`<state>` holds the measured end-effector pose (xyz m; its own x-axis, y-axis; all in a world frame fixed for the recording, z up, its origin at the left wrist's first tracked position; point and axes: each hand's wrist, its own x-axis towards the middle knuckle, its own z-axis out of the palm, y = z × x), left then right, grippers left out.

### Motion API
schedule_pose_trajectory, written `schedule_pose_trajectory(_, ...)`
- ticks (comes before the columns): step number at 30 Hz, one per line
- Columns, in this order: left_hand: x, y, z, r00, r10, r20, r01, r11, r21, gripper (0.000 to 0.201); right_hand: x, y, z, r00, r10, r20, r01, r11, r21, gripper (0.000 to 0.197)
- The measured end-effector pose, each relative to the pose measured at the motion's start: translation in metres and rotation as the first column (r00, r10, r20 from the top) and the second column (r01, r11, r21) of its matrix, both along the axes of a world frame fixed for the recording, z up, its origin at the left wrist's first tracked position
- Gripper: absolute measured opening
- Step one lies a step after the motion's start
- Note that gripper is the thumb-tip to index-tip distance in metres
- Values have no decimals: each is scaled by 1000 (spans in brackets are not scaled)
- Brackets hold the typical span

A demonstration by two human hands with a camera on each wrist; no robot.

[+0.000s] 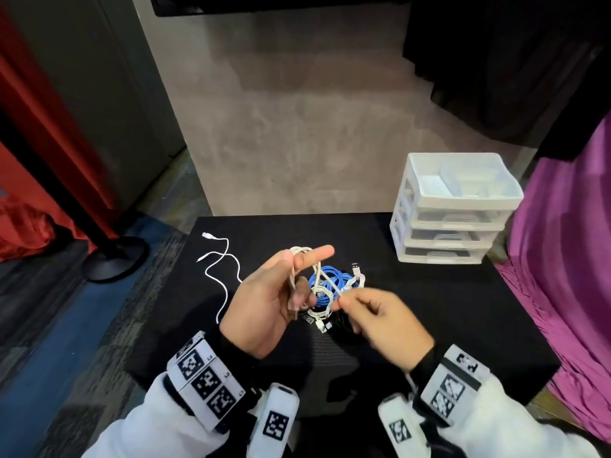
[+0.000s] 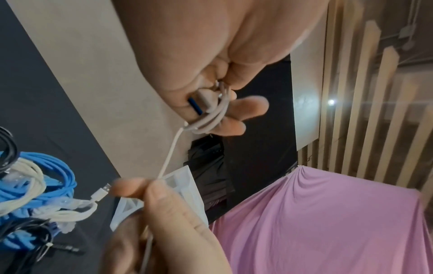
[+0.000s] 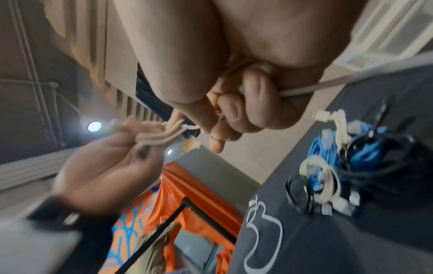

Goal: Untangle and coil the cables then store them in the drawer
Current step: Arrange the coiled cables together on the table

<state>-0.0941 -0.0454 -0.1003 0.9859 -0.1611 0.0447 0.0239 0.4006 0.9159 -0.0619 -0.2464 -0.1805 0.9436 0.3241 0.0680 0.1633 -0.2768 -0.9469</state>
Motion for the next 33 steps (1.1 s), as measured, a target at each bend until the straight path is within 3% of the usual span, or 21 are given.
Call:
schedule_pose_trajectory(4,4,-5,-9,991,126,-51,-115,977,177,37,-39,24,-12,993,113,-33,-116,990,-84,23)
schedule_pose_trajectory(7,9,-4,-30,973,182,142,-230,813,535,24,-52,26,-1,986,164,41,-155,976,-156,25)
schedule_pose_trajectory(10,5,2,-43,981,49,188,-172,671,721,45,-52,15,21,972,196,128,-164,961,-222,23)
schedule_pose_trajectory(13,-1,2,-47,975,-80,206,-141,490,860,51,-43,3,35,965,215,153,-170,949,-265,23)
schedule_pose_trajectory(15,-6,0,-45,974,-160,163,-74,451,889,53,-33,-4,41,963,211,167,-164,952,-258,18)
schedule_pose_trajectory(18,-12,-8,-34,969,-240,53,79,510,856,34,-14,-13,50,964,200,176,-158,961,-228,13)
schedule_pose_trajectory(23,-15,-12,-21,959,-279,-40,234,706,668,45,4,-21,49,969,135,205,-103,982,-158,14)
schedule_pose_trajectory(25,-14,-10,-19,971,-230,-72,235,836,497,39,5,-20,37,970,95,224,-72,991,-110,6)
schedule_pose_trajectory(27,-13,-6,-14,979,-163,-119,192,936,294,33,4,-20,21,974,1,226,13,998,-63,16)
schedule_pose_trajectory(33,-8,4,-10,978,-76,-196,89,994,59,31,-5,-19,-25,966,-70,250,100,989,-111,25)
